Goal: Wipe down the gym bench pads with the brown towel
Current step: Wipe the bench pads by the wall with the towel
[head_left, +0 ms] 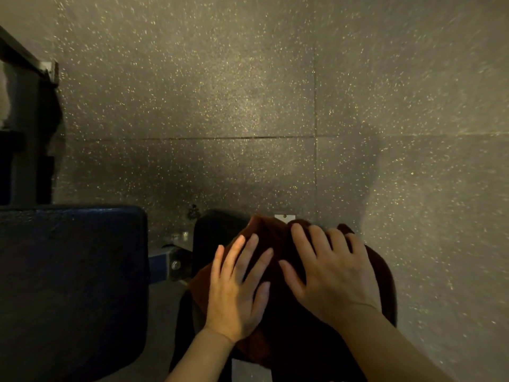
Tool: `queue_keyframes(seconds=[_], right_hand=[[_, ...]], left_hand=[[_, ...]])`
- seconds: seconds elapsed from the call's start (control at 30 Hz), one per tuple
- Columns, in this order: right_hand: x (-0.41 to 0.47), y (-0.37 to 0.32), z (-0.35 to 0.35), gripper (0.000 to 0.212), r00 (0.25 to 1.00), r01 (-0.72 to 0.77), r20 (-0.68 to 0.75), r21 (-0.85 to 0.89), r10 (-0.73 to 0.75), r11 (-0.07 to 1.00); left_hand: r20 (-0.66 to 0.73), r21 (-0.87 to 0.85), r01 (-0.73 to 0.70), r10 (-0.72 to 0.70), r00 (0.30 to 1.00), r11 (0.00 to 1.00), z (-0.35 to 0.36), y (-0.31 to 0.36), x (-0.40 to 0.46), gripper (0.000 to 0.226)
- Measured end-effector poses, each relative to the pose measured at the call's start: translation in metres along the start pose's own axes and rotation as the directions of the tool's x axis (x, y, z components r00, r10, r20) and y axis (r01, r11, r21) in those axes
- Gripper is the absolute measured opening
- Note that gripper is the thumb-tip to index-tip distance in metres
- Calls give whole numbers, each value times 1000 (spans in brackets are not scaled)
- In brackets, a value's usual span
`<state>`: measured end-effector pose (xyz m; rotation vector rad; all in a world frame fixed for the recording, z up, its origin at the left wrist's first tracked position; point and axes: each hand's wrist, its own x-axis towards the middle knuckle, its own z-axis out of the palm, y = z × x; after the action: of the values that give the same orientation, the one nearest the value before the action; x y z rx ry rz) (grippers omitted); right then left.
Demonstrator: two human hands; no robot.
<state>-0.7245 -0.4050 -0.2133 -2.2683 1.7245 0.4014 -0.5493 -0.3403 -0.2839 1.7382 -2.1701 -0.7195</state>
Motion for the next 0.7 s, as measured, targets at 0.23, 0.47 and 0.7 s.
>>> queue_keyframes(seconds=[0.23, 0.47, 0.7], right_hand=[[4, -16, 2, 50, 993, -101, -60, -17, 100, 995], [40, -58, 16, 46, 990, -137, -38, -56, 134, 989], [64, -83, 30, 39, 984, -133, -127, -31, 128, 991]], left_hand=[[-9, -111, 81, -83, 997, 990, 1, 7, 22, 48], [-4, -107, -104, 104, 995, 989, -12, -61, 52, 49], [-4, -197, -137, 139, 990, 971, -16, -88, 73, 32]])
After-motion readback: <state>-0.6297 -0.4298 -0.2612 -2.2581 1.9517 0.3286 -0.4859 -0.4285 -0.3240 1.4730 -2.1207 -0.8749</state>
